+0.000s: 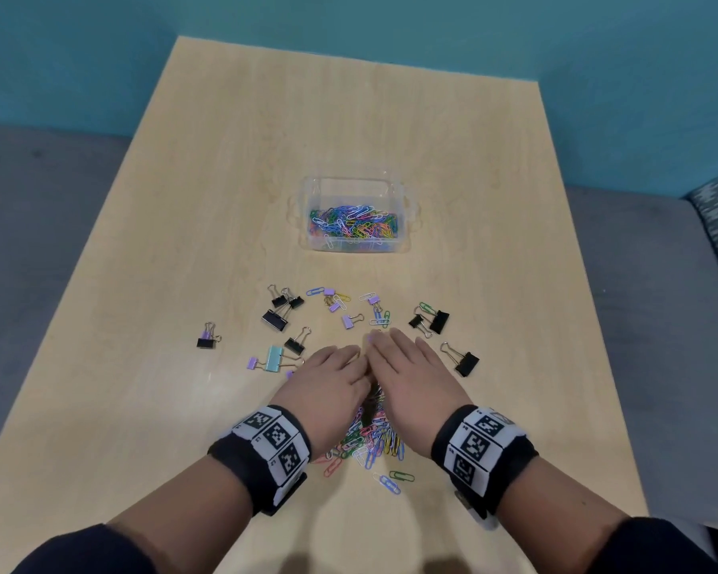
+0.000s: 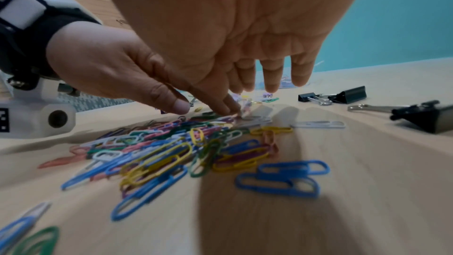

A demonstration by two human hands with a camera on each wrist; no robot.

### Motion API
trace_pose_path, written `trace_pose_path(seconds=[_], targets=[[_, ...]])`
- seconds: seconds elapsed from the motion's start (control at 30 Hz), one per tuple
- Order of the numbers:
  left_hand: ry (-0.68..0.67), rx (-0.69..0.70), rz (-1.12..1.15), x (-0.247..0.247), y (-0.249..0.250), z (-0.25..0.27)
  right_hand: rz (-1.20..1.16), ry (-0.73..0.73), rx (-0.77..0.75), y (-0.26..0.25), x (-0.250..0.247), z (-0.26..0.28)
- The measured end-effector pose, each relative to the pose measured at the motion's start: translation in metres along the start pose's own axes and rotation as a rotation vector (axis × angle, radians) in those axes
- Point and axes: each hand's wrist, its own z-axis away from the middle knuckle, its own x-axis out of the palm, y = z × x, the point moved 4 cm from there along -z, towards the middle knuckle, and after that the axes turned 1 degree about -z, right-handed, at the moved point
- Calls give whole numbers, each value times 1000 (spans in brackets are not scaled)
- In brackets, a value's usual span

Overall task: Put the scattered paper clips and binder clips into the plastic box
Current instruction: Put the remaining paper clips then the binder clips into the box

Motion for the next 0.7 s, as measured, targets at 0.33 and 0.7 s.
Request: trace_pose_path(seconds=[0.33,0.7], targets=[[62,28,31,0,5,-1,-59,-22,-41,17,-8,-24],[93,-55,97,-5,-6,3,-110,77,17,46,-18,-19]])
